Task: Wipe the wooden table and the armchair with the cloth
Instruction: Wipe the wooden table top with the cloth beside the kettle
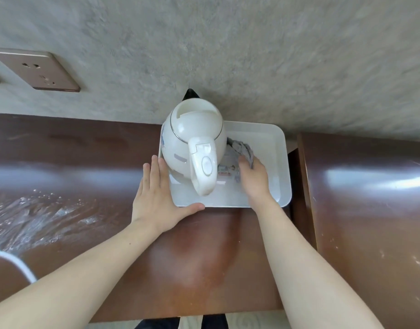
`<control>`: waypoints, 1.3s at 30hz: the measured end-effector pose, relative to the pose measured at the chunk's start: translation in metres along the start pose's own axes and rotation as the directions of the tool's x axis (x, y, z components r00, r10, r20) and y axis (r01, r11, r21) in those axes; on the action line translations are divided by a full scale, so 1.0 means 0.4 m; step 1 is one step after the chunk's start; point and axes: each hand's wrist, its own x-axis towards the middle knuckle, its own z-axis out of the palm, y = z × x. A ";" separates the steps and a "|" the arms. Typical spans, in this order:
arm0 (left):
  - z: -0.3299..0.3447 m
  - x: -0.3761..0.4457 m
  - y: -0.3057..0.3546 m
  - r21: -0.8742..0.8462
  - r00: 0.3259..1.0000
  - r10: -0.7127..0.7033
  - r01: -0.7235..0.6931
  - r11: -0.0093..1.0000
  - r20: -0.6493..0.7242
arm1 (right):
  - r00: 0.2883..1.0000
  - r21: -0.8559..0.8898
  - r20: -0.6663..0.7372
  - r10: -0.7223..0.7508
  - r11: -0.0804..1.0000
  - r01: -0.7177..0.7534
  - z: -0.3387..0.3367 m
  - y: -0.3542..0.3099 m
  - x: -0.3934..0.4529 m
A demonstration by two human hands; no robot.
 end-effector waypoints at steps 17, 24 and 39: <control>-0.327 -0.161 -0.006 -0.469 0.970 0.241 -0.220 0.855 -0.017 | 0.930 0.754 0.254 -0.265 0.657 -0.019 -0.110 -0.383 -0.368; -0.468 -0.353 0.028 -0.434 0.938 0.271 -0.341 0.834 -0.216 | 0.825 0.723 0.474 -0.307 0.671 -0.166 -0.032 -0.406 -0.534; -0.463 -0.642 -0.153 -0.681 0.947 -0.183 -0.048 0.730 -0.263 | 0.617 0.483 0.689 -0.381 0.875 0.000 0.180 -0.242 -0.839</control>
